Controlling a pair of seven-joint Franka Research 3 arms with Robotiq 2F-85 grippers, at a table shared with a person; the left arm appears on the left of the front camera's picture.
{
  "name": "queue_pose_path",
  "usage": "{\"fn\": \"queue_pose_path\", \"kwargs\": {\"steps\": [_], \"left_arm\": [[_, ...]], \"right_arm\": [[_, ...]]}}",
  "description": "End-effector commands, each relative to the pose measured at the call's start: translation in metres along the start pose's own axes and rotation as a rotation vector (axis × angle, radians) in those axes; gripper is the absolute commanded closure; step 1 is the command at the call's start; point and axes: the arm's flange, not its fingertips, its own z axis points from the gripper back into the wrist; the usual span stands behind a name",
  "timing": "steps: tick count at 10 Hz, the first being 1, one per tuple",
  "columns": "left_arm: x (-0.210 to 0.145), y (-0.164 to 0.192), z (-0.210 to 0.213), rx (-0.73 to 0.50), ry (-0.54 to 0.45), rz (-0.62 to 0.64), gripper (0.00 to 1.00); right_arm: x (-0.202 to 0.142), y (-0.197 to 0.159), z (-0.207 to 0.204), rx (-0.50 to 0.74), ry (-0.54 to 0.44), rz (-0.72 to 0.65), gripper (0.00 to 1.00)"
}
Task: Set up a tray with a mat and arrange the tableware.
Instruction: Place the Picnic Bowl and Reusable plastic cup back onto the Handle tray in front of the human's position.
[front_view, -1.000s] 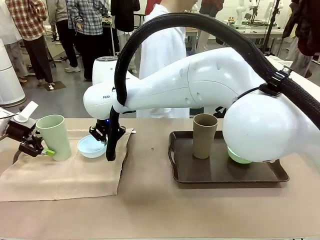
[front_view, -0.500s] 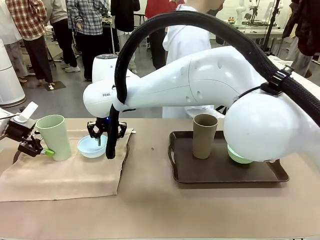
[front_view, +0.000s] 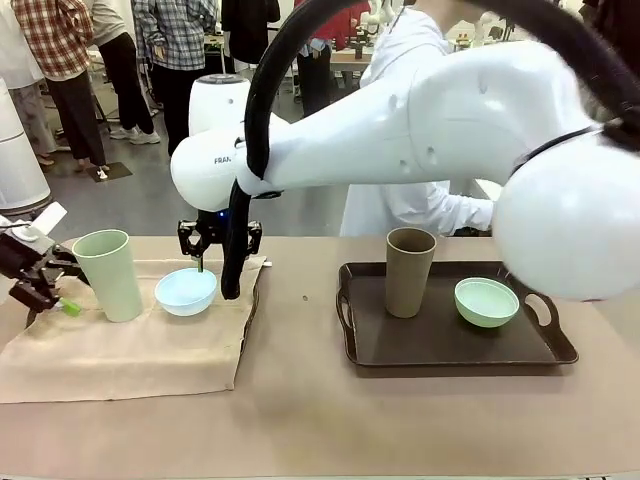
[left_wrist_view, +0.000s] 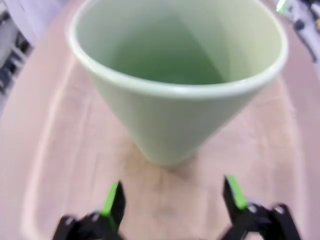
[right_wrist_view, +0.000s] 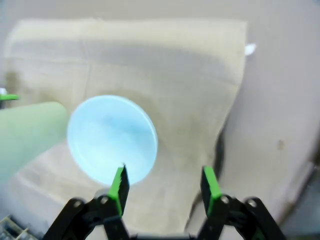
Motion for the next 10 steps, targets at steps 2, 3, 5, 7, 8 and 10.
{"fn": "queue_pose_path", "kwargs": {"steps": [2,3,5,7,8,10], "left_arm": [[0.061,-0.049,0.028,0.104,0.279,0.31,0.0],[0.08,-0.057,0.035,0.183,0.35,0.404,0.0],[0.13,-0.066,0.052,0.343,0.378,0.569,0.0],[0.187,-0.071,0.06,0.538,0.36,0.716,0.0],[0.211,-0.072,0.061,0.568,0.384,0.759,0.0],[0.259,-0.079,0.059,0.595,0.437,0.801,0.0]], "right_arm": [[-0.051,-0.037,0.047,-0.081,-0.03,0.122,0.26],[-0.063,-0.049,0.065,-0.101,-0.051,0.137,0.26],[-0.087,-0.07,0.099,-0.117,-0.105,0.09,0.26],[-0.113,-0.098,0.129,-0.156,-0.083,-0.024,0.26],[-0.126,-0.111,0.145,-0.164,-0.072,-0.067,0.26],[-0.154,-0.126,0.175,-0.175,-0.069,-0.073,0.26]]}}
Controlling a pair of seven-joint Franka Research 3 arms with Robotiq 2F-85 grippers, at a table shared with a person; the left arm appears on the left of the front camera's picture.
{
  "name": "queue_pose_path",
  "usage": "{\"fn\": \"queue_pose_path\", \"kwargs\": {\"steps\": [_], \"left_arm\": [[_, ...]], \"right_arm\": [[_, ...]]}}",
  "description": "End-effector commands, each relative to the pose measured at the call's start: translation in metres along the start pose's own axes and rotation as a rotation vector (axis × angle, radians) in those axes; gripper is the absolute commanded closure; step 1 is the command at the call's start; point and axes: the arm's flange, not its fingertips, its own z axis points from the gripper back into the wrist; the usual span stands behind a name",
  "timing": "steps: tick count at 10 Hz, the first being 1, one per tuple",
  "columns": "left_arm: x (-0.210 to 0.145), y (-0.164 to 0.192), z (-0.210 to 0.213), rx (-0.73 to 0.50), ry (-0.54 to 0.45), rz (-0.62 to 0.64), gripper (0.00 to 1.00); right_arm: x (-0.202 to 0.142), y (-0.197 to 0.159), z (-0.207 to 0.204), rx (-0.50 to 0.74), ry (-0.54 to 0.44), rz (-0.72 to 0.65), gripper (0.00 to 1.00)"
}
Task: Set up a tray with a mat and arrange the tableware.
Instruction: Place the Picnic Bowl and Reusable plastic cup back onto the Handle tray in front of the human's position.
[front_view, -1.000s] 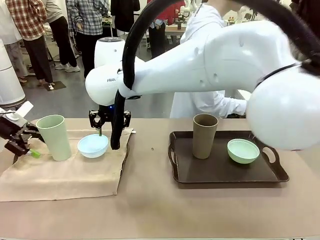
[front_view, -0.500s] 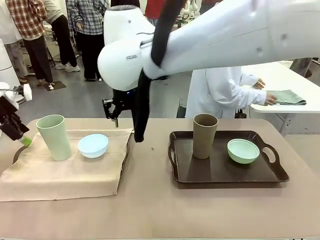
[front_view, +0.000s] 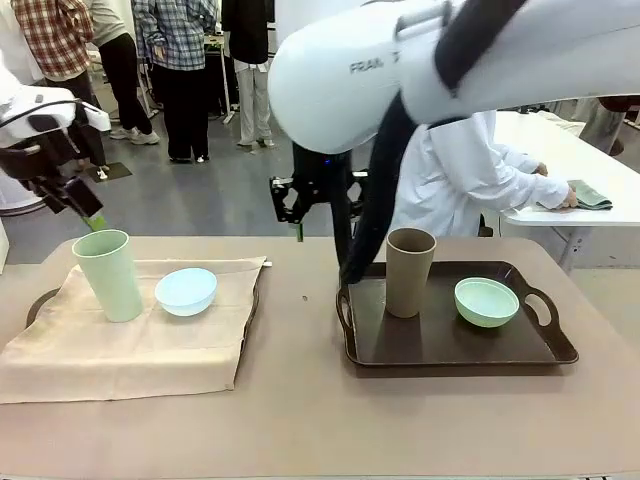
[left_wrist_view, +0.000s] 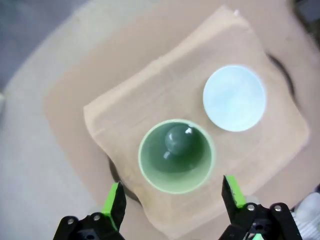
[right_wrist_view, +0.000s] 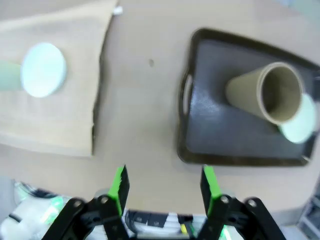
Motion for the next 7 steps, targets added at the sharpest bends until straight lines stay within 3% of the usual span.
{"fn": "queue_pose_path", "kwargs": {"steps": [1,3,4,7], "left_arm": [[0.019,-0.025,0.016,0.03,0.086,0.051,0.0],[0.022,-0.042,0.027,-0.028,0.115,0.008,0.0],[0.019,-0.031,0.017,0.018,0.065,0.039,0.0],[0.019,-0.031,0.017,0.018,0.065,0.039,0.0]], "right_arm": [[-0.029,-0.014,0.017,0.004,0.014,0.005,0.26],[-0.021,-0.019,0.018,0.026,0.015,0.047,0.26],[-0.026,-0.01,0.025,-0.007,0.003,-0.006,0.26],[-0.026,-0.01,0.025,-0.007,0.003,-0.006,0.26]]}}
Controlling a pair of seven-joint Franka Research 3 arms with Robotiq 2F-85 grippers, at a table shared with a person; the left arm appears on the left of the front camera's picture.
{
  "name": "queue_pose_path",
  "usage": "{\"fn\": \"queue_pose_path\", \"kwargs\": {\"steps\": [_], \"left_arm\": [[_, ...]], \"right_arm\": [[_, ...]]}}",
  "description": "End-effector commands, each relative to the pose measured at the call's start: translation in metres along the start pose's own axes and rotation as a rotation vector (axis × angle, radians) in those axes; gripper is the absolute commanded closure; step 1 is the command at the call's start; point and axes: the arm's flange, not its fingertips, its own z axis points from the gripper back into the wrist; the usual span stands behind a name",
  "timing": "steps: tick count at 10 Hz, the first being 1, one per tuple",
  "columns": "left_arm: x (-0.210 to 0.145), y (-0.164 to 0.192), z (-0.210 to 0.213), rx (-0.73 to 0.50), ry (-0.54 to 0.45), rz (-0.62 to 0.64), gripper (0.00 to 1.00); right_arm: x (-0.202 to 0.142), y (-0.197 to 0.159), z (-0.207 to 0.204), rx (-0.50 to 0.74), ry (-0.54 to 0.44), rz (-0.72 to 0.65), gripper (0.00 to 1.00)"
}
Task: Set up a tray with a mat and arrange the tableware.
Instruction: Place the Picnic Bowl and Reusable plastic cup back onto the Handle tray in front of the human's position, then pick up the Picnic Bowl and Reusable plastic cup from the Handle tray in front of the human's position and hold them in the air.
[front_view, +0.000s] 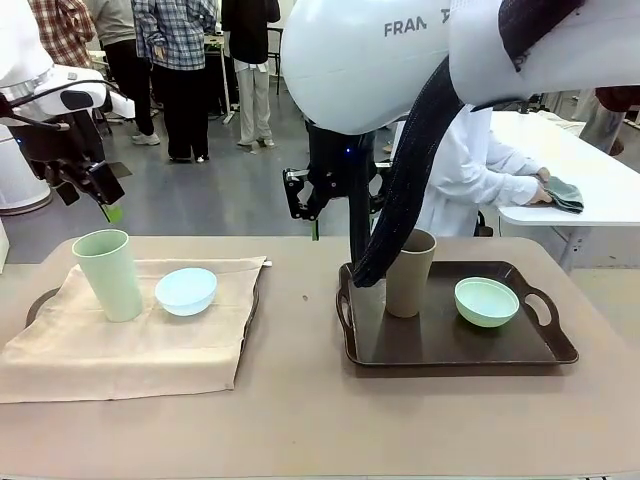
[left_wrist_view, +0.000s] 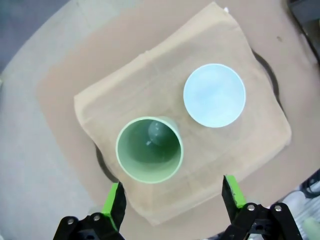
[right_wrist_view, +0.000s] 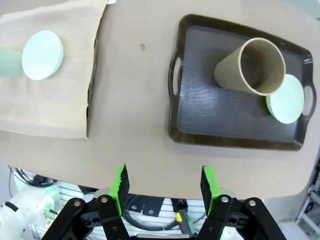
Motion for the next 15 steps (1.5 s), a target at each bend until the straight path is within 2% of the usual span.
{"fn": "queue_pose_path", "kwargs": {"steps": [1,9,11,13,15], "left_arm": [[-0.001,-0.001,-0.004,0.02,-0.01,-0.009,0.0],[0.0,0.0,-0.001,-0.001,-0.001,0.0,0.0],[-0.015,-0.023,-0.011,-0.036,0.114,0.131,0.0],[-0.027,-0.037,-0.007,-0.099,0.122,0.15,0.0],[-0.03,-0.044,-0.006,-0.132,0.137,0.134,0.0]], "right_arm": [[0.0,0.001,-0.001,0.003,0.0,-0.01,0.26],[0.0,0.001,0.0,-0.003,-0.001,0.001,0.26],[-0.014,-0.085,0.0,0.068,0.006,-0.059,0.26],[-0.027,-0.166,0.004,0.162,0.043,-0.121,0.26],[-0.04,-0.235,0.013,0.238,0.015,-0.191,0.26]]}}
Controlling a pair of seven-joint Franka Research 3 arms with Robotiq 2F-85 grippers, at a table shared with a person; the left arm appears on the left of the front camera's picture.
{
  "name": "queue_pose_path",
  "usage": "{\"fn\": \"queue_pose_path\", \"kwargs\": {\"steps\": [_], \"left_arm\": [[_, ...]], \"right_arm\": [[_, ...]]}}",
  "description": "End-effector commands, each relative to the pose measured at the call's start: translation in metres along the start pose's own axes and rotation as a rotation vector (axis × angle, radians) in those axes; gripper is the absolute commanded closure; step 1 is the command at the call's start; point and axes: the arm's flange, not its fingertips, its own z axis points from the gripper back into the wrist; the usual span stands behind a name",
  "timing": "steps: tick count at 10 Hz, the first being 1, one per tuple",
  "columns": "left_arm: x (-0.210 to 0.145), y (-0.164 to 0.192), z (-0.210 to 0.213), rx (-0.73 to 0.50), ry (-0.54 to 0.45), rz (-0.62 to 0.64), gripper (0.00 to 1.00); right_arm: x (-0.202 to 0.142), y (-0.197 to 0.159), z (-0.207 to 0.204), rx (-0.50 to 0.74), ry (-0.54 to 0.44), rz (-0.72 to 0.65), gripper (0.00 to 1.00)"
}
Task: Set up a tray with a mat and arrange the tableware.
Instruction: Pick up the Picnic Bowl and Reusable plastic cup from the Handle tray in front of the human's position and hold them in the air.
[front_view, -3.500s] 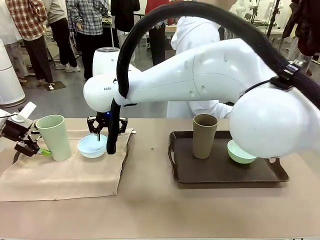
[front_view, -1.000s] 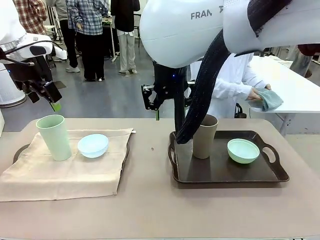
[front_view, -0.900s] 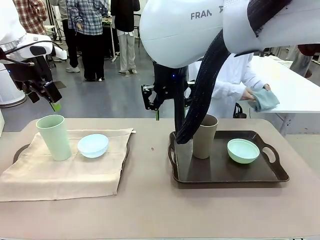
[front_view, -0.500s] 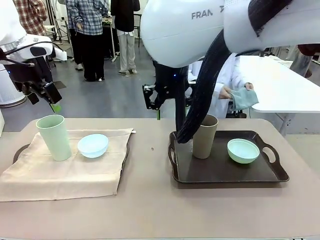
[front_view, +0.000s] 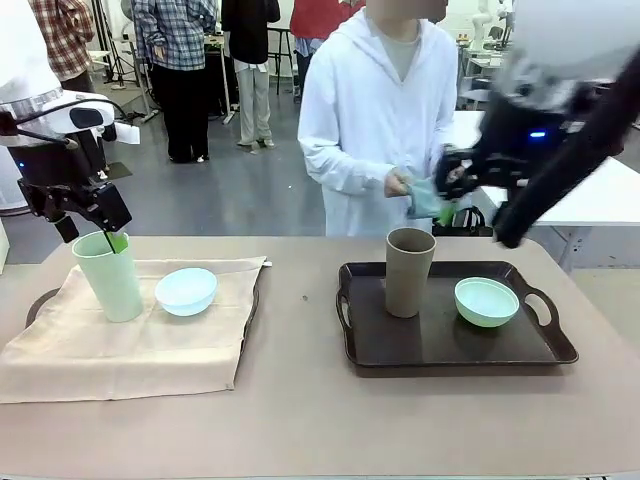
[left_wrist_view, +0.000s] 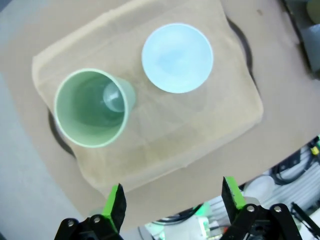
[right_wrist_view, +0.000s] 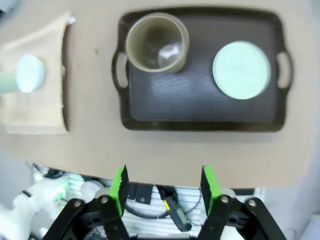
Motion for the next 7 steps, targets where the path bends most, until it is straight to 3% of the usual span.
{"fn": "queue_pose_path", "kwargs": {"steps": [1,4,6,7], "left_arm": [[-0.003,-0.009,-0.005,-0.06,0.017,0.016,0.0],[-0.002,-0.005,-0.005,-0.109,0.016,0.075,0.0],[-0.002,-0.006,-0.005,-0.09,0.016,0.03,0.0],[-0.002,-0.006,-0.005,-0.09,0.016,0.03,0.0]], "right_arm": [[-0.012,-0.059,0.017,0.11,-0.002,-0.021,0.0],[-0.015,-0.132,0.028,0.191,-0.007,-0.07,0.04],[-0.015,-0.14,0.021,0.153,-0.002,-0.155,0.0],[-0.016,-0.143,0.036,0.167,-0.021,-0.082,0.0]]}}
